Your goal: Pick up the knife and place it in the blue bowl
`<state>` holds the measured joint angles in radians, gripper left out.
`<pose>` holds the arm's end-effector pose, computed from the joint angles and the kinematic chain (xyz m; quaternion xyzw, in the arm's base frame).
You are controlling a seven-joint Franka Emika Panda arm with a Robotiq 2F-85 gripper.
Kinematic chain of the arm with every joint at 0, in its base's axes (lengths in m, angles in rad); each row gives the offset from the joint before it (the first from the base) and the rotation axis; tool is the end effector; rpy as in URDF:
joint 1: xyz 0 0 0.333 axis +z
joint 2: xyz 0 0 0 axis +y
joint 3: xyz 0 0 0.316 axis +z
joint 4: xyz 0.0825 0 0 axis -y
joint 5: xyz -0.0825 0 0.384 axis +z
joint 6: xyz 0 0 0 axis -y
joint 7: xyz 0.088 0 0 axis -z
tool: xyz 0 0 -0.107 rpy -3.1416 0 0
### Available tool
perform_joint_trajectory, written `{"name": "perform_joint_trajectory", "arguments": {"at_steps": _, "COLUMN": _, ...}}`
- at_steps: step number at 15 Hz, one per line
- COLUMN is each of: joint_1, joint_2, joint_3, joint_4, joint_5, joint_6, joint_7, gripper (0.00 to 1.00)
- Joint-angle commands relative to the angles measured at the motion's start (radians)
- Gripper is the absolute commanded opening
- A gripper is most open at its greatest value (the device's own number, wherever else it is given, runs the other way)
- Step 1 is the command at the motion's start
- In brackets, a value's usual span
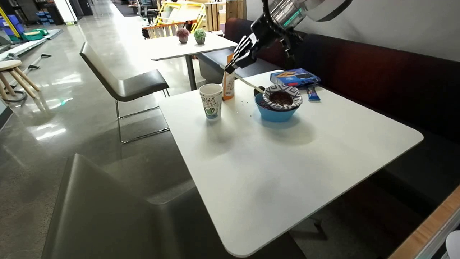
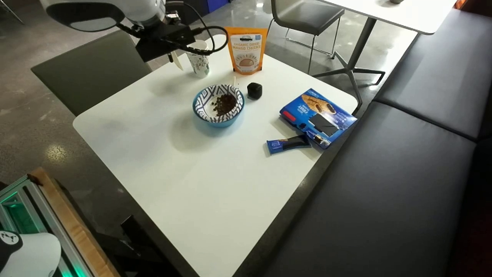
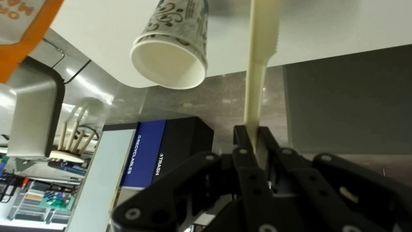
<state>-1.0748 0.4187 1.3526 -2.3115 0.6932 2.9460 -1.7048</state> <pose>0.5437 0.0955 0.3347 -0.7657 -0.5189 -0.3578 0.1281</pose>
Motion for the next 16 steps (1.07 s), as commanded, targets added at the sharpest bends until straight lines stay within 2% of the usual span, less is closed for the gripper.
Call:
{"name": "perform_joint_trajectory", "arguments": {"at_steps": 1, "joint_1": -0.031, "joint_2": 0.049, "joint_3": 0.018, "joint_4": 0.003, "joint_5": -0.062, "joint_6": 0.017, "joint_7": 0.032, "gripper": 0.12}}
{"name": "perform_joint_trajectory", "arguments": {"at_steps": 3, "joint_1": -0.044, "joint_2": 0.087, "joint_3": 0.026, "joint_4": 0.007, "joint_5": -0.066, "joint_6": 0.023, "joint_7": 0.021, "gripper": 0.12}}
{"name": "perform_joint_trajectory", "arguments": {"at_steps": 4, "joint_1": -0.044, "joint_2": 0.098, "joint_3": 0.029, "joint_4": 0.006, "joint_5": -0.068, "joint_6": 0.028, "joint_7": 0.022, "gripper": 0.03}}
{"name": "perform_joint_trajectory", "arguments": {"at_steps": 8, "joint_1": -0.022, "joint_2": 0.23, "joint_3": -0.011, "joint_4": 0.036, "joint_5": -0.166, "joint_6": 0.107, "joint_7": 0.065, "gripper": 0.03}}
{"name": "perform_joint_trajectory", "arguments": {"at_steps": 12, "joint_1": -0.027, "joint_2": 0.393, "joint_3": -0.045, "joint_4": 0.055, "joint_5": -0.353, "joint_6": 0.178, "joint_7": 0.16, "gripper": 0.03}}
{"name": "perform_joint_trajectory", "arguments": {"at_steps": 16, "joint_1": -0.032, "joint_2": 0.547, "joint_3": -0.07, "joint_4": 0.082, "joint_5": -0.55, "joint_6": 0.195, "joint_7": 0.228, "gripper": 0.03}}
